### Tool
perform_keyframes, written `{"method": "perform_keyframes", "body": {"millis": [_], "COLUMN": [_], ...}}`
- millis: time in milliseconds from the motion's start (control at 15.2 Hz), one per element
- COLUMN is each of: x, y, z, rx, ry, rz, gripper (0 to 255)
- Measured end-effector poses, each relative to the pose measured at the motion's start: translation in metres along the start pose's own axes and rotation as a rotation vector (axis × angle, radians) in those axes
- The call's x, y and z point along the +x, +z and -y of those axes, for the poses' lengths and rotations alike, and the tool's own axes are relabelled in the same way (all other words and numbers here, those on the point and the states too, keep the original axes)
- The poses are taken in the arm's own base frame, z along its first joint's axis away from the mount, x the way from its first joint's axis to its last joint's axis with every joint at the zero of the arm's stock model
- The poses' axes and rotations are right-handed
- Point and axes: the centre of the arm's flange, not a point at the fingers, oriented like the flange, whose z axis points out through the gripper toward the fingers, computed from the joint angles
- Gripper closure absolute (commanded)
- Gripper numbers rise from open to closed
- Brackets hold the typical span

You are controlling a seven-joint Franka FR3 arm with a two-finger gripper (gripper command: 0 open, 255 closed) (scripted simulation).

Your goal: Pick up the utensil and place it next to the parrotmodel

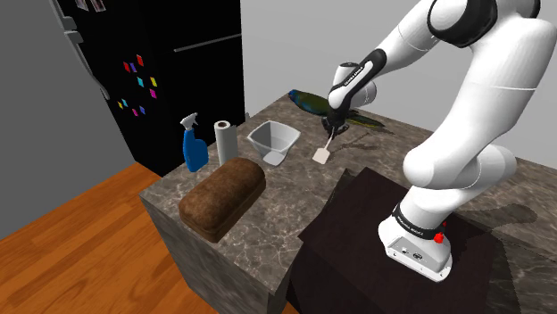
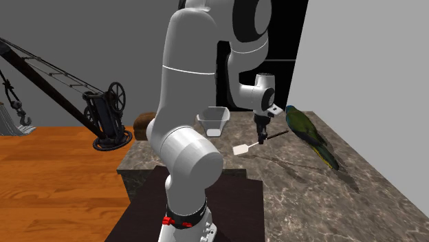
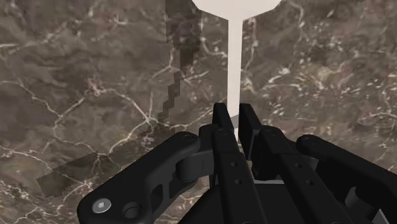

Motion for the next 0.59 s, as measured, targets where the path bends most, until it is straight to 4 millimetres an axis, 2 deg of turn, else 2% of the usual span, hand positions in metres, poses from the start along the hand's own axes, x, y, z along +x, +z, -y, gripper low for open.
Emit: {"method": "perform_keyframes", "body": {"millis": [396, 594], "x": [-0.002, -0.002], "y": [0.033, 0.041], "z": [0.000, 0.000], "rx": [0.000, 0.000], "ry": [0.000, 0.000], "rz": [0.000, 0.000], "gripper": [255, 255]}}
